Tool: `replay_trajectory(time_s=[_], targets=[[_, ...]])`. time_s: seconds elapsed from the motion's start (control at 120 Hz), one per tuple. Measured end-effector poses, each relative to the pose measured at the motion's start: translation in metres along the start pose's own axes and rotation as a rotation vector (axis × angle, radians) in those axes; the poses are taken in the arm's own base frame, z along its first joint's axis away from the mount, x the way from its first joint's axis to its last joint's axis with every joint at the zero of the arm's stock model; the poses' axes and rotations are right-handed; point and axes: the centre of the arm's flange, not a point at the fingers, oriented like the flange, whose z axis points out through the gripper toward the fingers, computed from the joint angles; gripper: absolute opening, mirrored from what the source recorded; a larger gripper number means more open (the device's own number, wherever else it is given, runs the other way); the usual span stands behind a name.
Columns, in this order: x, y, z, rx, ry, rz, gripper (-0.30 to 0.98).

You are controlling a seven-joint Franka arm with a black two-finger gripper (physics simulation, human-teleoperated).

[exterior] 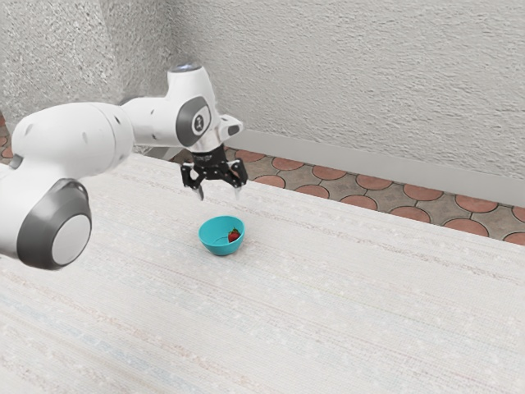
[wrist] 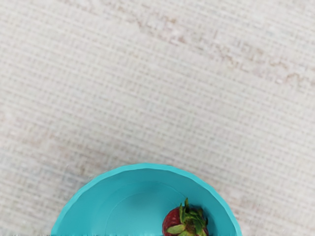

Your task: Take strawberry from the bowl

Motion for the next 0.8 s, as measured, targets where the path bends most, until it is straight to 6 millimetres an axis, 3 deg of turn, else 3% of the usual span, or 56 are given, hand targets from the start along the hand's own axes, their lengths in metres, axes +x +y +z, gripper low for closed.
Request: replay_trajectory(time_s=[0.275, 0.567, 0.8], targets=[[-0.028, -0.032, 0.033, -0.039, -0.021, -0.177, 0.68], [-0.032, -0.022, 0.053, -0.009, 0.011, -0.211, 0.48], [-0.033, -0.011, 0.071, -0.014, 0.025, -0.233, 0.41]])
